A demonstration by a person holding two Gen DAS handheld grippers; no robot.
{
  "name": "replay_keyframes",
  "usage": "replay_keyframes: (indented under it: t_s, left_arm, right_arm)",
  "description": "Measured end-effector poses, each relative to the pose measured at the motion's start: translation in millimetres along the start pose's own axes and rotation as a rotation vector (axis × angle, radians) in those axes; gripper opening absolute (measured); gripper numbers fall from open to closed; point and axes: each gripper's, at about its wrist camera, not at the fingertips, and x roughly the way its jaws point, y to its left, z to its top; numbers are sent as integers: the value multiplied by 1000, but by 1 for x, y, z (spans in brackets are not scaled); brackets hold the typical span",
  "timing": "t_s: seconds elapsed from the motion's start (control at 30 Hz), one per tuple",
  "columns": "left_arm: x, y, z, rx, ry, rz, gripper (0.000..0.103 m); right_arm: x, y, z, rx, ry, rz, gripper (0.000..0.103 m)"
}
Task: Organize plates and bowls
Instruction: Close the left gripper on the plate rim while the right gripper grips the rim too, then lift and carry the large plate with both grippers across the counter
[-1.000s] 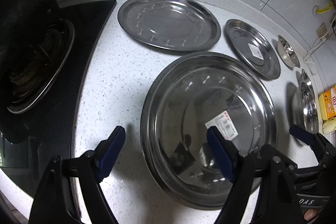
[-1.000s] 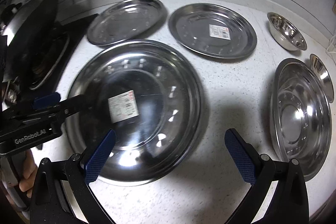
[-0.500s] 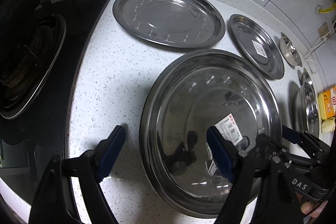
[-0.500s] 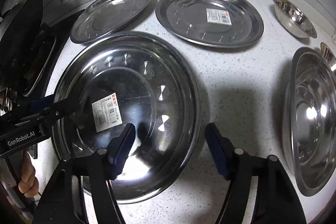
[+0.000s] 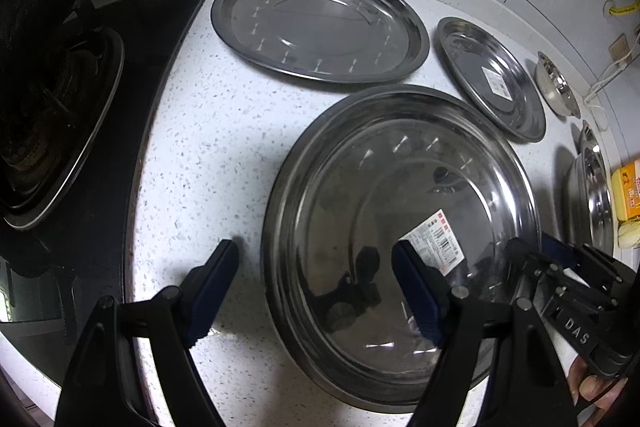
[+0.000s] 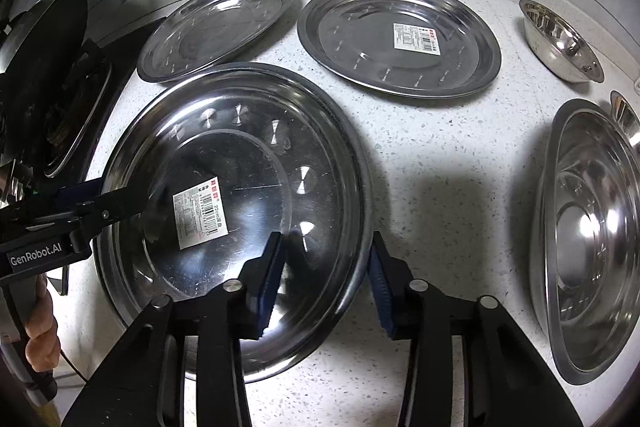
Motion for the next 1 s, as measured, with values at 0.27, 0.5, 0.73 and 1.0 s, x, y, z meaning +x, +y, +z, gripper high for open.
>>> replay_keyframes:
  t_s: [0.27,0.5,0.73,1.0]
  left_arm:
    - [-1,-5,-8,72,-35,121,22]
    - [-5,18,-11,-2,-15,38,12]
    - [-26,25,-19,-26,-35,-14,11]
    - [-65,20,-37,0,-77,-65,11]
  right_arm:
    - [0,-2,-3,10,-14,-2,13]
    - [-1,-3,-7,17,-22,-10,13]
    - [-15,1,-10,12,-60,-16,12]
    - [-54,2,-19,6,-125,-9,12]
